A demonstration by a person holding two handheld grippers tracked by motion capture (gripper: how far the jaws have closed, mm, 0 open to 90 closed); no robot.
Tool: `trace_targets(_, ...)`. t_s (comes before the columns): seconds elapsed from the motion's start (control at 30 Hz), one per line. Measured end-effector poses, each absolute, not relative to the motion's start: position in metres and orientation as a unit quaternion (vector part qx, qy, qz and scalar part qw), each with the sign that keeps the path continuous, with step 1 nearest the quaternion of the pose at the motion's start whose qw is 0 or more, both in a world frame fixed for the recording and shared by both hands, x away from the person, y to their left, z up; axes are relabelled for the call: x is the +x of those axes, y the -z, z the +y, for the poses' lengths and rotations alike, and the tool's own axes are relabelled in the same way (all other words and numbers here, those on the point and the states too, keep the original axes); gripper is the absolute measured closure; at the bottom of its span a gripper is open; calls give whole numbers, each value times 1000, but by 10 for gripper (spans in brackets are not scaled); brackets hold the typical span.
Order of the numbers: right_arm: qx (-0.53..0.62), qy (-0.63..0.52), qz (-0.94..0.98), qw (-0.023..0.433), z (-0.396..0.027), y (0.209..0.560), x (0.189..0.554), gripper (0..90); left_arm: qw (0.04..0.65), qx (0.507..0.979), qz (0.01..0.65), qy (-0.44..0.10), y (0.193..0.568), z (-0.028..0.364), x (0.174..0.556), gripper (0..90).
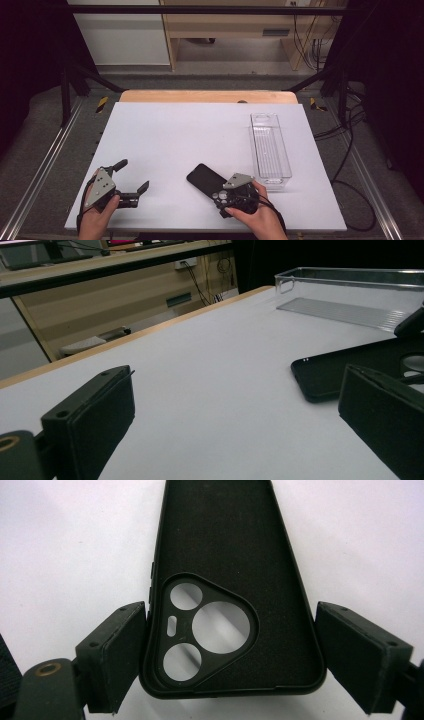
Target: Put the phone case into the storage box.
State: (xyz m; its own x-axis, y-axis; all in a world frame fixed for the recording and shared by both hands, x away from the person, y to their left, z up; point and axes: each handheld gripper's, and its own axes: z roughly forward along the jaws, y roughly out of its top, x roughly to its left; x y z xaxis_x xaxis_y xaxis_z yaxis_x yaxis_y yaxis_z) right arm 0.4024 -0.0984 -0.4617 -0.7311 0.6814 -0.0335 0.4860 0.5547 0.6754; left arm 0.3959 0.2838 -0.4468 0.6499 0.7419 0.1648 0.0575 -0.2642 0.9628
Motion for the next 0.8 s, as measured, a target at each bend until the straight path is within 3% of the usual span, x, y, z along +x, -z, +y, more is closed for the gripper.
trace_targets(0.8, 327, -349, 865, 155, -99, 439, 406, 174, 522, 746, 253, -327, 448, 273, 392, 18)
